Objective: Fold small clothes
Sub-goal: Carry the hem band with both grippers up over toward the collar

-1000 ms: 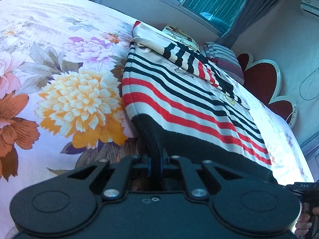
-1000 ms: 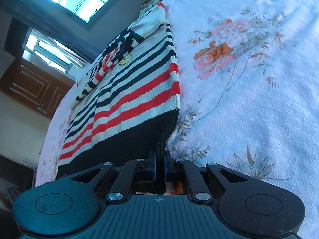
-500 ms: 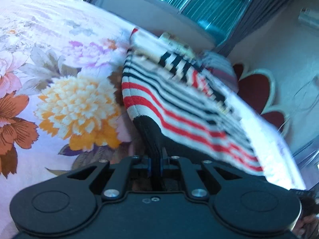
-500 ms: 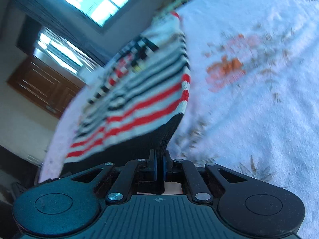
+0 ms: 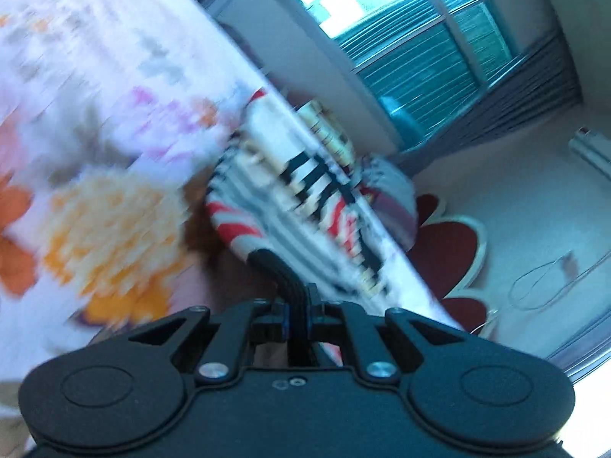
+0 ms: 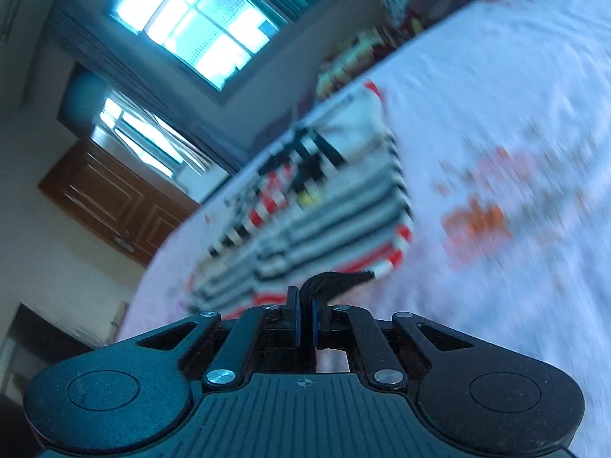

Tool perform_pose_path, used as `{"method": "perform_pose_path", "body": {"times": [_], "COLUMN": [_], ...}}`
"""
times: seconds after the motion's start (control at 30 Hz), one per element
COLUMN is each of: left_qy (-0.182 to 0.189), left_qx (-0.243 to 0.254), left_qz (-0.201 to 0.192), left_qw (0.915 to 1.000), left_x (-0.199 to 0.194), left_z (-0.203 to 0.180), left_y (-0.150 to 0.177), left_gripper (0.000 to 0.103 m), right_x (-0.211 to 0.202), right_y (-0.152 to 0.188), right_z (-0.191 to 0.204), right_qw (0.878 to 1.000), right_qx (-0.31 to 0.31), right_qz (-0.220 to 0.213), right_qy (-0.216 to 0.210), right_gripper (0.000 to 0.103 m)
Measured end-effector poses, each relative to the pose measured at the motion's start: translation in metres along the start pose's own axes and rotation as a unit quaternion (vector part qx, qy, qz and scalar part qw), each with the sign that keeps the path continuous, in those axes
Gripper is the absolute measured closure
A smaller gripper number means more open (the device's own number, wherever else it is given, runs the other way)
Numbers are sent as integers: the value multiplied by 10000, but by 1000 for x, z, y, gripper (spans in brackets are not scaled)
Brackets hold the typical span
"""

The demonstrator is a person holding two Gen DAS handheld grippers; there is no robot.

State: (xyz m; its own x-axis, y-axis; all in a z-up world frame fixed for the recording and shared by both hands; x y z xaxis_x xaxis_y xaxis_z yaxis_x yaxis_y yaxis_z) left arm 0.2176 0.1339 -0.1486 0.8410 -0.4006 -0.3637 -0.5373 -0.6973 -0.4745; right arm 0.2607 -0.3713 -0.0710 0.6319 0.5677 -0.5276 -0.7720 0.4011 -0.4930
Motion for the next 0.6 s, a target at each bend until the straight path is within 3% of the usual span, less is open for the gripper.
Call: {"method": "perform_pose_path", "body": {"times": [0.3,0.6], "left_qy": [399,260], "left_qx": [214,397], "left_qz": [-283,-61], "left_qw": [9986,9989], "left_x": [35,122], "left_z": [-45,-49], "left_y": [-67,-135], "left_gripper": [96,96], "right_x": [17,101], "right_y": [-87,-175], "right_z": [34,37], "right_qw": [9993,9991], "right_qx": [-94,147], "right_qz": [-334,-387], "right_qy": [-110,52], "right_gripper": [98,98]}}
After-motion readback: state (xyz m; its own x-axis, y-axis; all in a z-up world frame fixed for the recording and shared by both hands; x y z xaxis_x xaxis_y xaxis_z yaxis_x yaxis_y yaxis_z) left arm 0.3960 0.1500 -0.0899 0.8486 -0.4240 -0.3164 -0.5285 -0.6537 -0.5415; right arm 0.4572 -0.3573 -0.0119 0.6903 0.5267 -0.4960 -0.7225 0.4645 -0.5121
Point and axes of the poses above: each gripper's, at about its wrist camera, not at the fingertips, and x roughly the way its jaws point, z to its left, y to its underside, the point moved 7 cm from there along x, roughly the way its jaws point, and after that the axes turned 5 degrees about y, right-handed, at the moved point
